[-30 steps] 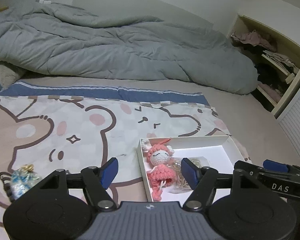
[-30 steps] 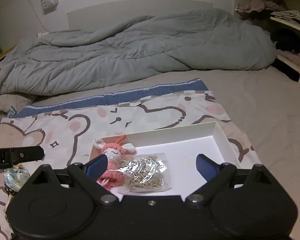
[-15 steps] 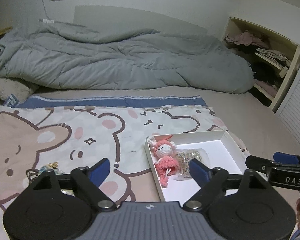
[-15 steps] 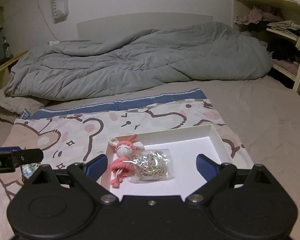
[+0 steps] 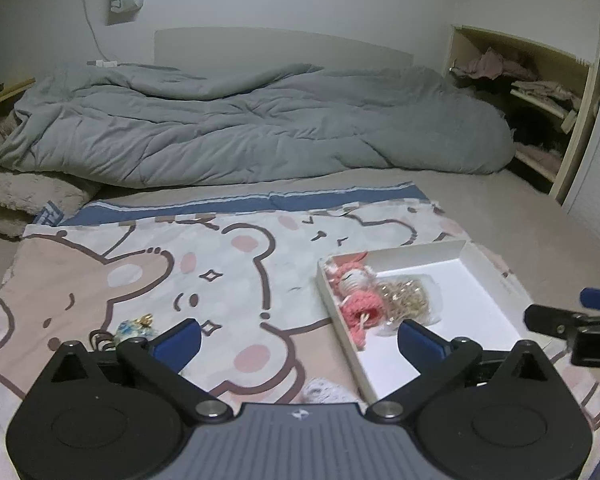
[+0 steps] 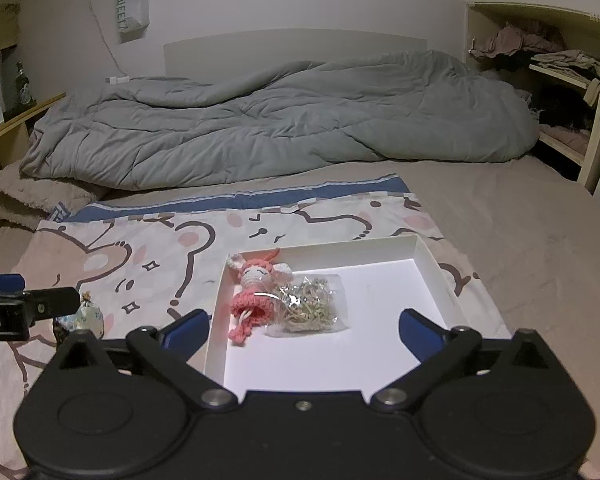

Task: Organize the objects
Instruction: 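Move both tools back toward the remaining items on the bed, then grasp the blue-brown scrunchie with the left gripper while the right grasps the white yarn ball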

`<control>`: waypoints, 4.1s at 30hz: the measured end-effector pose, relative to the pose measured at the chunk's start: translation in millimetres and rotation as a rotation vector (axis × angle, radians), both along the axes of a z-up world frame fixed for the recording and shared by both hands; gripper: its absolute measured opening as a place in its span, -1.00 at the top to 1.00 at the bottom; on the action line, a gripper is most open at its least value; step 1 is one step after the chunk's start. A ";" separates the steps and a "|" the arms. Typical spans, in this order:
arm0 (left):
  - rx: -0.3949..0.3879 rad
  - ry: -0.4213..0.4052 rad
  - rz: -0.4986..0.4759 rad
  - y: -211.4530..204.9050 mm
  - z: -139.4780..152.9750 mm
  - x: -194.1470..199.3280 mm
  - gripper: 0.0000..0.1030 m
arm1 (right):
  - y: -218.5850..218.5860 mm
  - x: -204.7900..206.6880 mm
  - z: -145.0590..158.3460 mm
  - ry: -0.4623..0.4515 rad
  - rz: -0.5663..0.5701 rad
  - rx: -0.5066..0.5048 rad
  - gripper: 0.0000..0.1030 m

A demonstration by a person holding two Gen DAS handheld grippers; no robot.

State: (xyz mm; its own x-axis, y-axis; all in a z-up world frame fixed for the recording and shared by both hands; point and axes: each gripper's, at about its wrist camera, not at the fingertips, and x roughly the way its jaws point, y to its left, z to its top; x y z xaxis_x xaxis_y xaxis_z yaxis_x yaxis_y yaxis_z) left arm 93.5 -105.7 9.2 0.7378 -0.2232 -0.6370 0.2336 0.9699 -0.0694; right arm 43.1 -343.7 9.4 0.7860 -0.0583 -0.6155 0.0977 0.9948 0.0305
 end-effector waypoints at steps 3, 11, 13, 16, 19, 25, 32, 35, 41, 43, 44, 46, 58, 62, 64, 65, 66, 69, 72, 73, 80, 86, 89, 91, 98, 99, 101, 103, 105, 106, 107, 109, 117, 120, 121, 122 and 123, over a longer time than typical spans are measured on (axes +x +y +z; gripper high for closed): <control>0.018 0.006 0.003 3.7 -4.8 -2.2 -1.00 | 2.5 -5.4 -4.0 -0.001 0.000 -0.006 -1.00; 0.030 0.001 -0.006 7.8 -8.7 -10.4 -1.00 | 3.5 -10.6 -9.9 0.000 0.001 -0.013 -1.00; 0.026 0.004 -0.001 8.1 -9.0 -10.9 -1.00 | 3.6 -11.0 -10.8 0.001 0.004 -0.009 -1.00; 0.016 0.004 0.019 10.9 -8.4 -11.5 -1.00 | 6.2 -11.5 -12.6 0.000 0.010 -0.014 -1.00; 0.004 0.001 0.036 16.1 -7.7 -12.3 -1.00 | 9.9 -10.3 -14.0 -0.010 0.021 -0.016 -1.00; 0.008 0.000 0.053 32.2 -8.5 -13.2 -1.00 | 18.3 -5.5 -20.7 -0.009 0.054 -0.010 -1.00; -0.031 0.015 0.092 63.7 -9.1 -11.6 -1.00 | 30.5 3.9 -30.0 -0.013 0.106 -0.020 -1.00; -0.064 0.021 0.098 76.1 -10.6 -12.8 -1.00 | 38.4 10.4 -34.7 -0.010 0.126 -0.021 -1.00; -0.060 0.028 0.116 95.1 -17.9 -16.2 -1.00 | 57.1 23.9 -44.6 0.004 0.175 -0.051 -1.00; -0.040 0.033 0.111 98.5 -20.8 -18.3 -1.00 | 64.4 27.6 -48.6 0.012 0.209 -0.065 -1.00; -0.030 0.038 0.109 100.3 -22.4 -19.3 -1.00 | 68.3 28.8 -50.5 0.019 0.224 -0.073 -1.00; -0.014 0.053 0.109 104.5 -25.8 -21.0 -1.00 | 78.0 32.4 -54.7 0.034 0.259 -0.100 -1.00; 0.023 0.241 -0.009 109.0 -70.4 -27.4 -1.00 | 139.7 52.4 -92.0 0.175 0.476 -0.298 -0.53; 0.025 0.306 -0.045 100.4 -83.5 -27.5 -0.98 | 153.3 55.2 -105.1 0.193 0.547 -0.374 -0.47; 0.015 0.338 -0.053 97.3 -89.4 -25.2 -0.98 | 158.9 55.8 -112.6 0.205 0.587 -0.413 -0.44; 0.011 0.358 -0.056 96.0 -92.7 -23.9 -0.97 | 161.1 56.7 -116.0 0.215 0.604 -0.426 -0.43; 0.012 0.378 -0.057 94.6 -96.0 -22.2 -0.94 | 163.1 57.4 -119.1 0.225 0.618 -0.437 -0.40; 0.040 0.412 -0.056 91.3 -104.9 -17.1 -0.89 | 168.1 58.7 -127.7 0.259 0.652 -0.458 -0.35; 0.078 0.432 -0.056 88.8 -113.1 -11.8 -0.86 | 172.6 59.9 -136.6 0.289 0.678 -0.483 -0.31; 0.083 0.442 -0.059 88.9 -116.3 -9.6 -0.82 | 173.9 60.4 -139.3 0.298 0.680 -0.495 -0.29; 0.100 0.515 -0.063 88.1 -139.5 4.6 -0.64 | 177.5 65.5 -152.2 0.347 0.666 -0.546 -0.07; 0.100 0.531 -0.098 78.6 -149.4 6.5 -0.49 | 184.3 67.5 -161.9 0.387 0.659 -0.582 -0.06; 0.105 0.554 -0.121 73.8 -152.8 4.9 -0.17 | 184.4 69.5 -165.1 0.391 0.637 -0.587 -0.06; 0.112 0.562 -0.144 70.2 -153.5 3.1 -0.10 | 184.8 69.1 -167.5 0.392 0.637 -0.593 0.04; 0.136 0.551 -0.163 65.4 -149.6 -1.6 0.01 | 179.1 71.6 -159.5 0.411 0.604 -0.556 0.26; 0.131 0.552 -0.158 66.5 -148.6 -1.7 0.02 | 177.9 71.0 -157.3 0.411 0.602 -0.546 0.26; 0.122 0.546 -0.149 68.9 -146.0 -2.4 0.03 | 175.2 68.4 -152.1 0.406 0.597 -0.522 0.27; 0.111 0.537 -0.137 72.0 -142.1 -0.2 0.04 | 172.8 66.3 -146.6 0.397 0.589 -0.498 0.27; 0.098 0.523 -0.120 75.2 -135.9 -0.8 0.04 | 169.1 64.3 -138.5 0.382 0.573 -0.460 0.27; 0.091 0.513 -0.113 76.1 -132.4 -0.5 0.04 | 166.7 63.3 -133.6 0.373 0.562 -0.435 0.27; 0.082 0.503 -0.107 77.5 -128.5 -0.6 0.04 | 164.2 63.5 -129.5 0.366 0.553 -0.411 0.27; 0.057 0.484 -0.093 79.9 -120.9 0.4 0.04 | 159.6 63.4 -122.1 0.351 0.536 -0.375 0.27; -0.010 0.393 -0.032 82.3 -88.9 -1.0 0.04 | 137.5 56.1 -92.9 0.279 0.445 -0.273 0.27; -0.037 0.360 -0.016 81.1 -77.2 -3.5 0.04 | 128.9 51.8 -82.0 0.249 0.417 -0.229 0.27; -0.045 0.347 -0.013 80.6 -73.2 -4.3 0.04 | 126.0 50.3 -78.6 0.240 0.406 -0.213 0.27; -0.052 0.332 -0.008 79.6 -68.8 -5.0 0.04 | 123.1 48.2 -74.7 0.230 0.396 -0.197 0.27; -0.054 0.314 -0.004 78.3 -64.3 -5.7 0.04 | 120.9 46.5 -71.6 0.221 0.388 -0.188 0.27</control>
State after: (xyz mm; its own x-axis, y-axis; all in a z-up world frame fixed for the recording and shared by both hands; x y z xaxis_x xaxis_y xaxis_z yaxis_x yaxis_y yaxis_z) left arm 87.8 -27.4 -55.0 0.5060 -0.2652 -0.8207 0.1965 0.9620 -0.1897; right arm 89.5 -222.8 -62.2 0.6235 0.0876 -0.7769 -0.2980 0.9453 -0.1326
